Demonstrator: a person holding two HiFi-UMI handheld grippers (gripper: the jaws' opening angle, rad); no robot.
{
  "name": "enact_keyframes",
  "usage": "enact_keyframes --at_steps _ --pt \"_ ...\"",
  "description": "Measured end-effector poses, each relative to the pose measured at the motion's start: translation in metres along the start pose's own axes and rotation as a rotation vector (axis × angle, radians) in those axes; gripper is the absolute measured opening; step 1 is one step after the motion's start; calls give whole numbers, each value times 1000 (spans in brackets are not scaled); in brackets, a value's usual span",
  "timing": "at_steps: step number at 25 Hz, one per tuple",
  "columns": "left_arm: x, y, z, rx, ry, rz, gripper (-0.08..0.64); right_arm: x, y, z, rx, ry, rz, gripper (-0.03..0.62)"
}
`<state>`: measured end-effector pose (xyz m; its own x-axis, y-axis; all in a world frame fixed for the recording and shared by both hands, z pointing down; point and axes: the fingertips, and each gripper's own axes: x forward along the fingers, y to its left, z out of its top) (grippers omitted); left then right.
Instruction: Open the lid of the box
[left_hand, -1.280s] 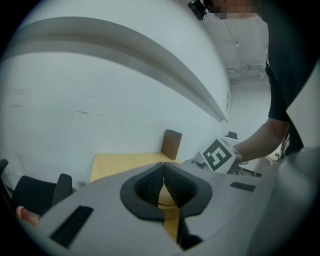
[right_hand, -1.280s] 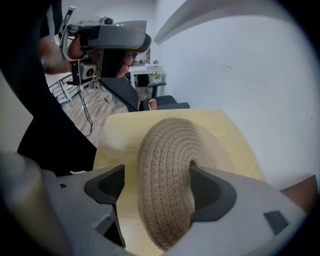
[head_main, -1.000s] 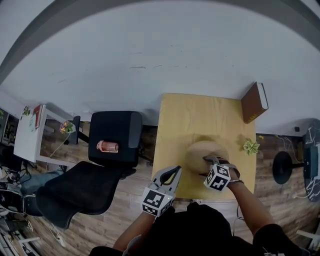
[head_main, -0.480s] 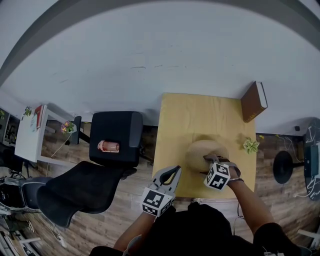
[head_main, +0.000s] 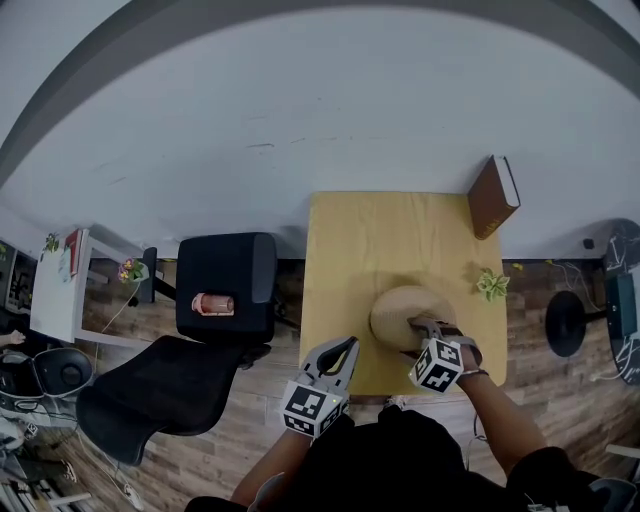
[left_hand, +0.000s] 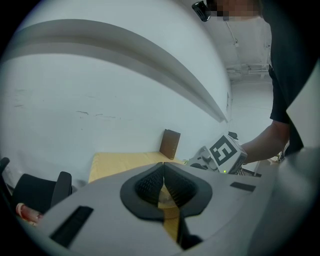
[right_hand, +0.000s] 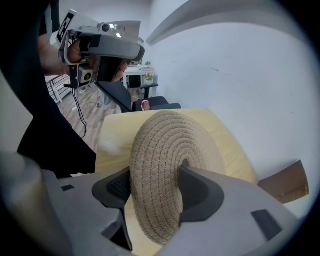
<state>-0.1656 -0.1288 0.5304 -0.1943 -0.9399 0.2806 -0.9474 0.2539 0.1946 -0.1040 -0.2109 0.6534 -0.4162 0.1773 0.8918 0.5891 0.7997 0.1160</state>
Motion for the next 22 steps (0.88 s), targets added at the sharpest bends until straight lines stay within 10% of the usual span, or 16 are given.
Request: enact_keyframes --at_steps 22 --pt "42 -52 5 61 22 -171 18 -74 -44 -80 229 19 -246 290"
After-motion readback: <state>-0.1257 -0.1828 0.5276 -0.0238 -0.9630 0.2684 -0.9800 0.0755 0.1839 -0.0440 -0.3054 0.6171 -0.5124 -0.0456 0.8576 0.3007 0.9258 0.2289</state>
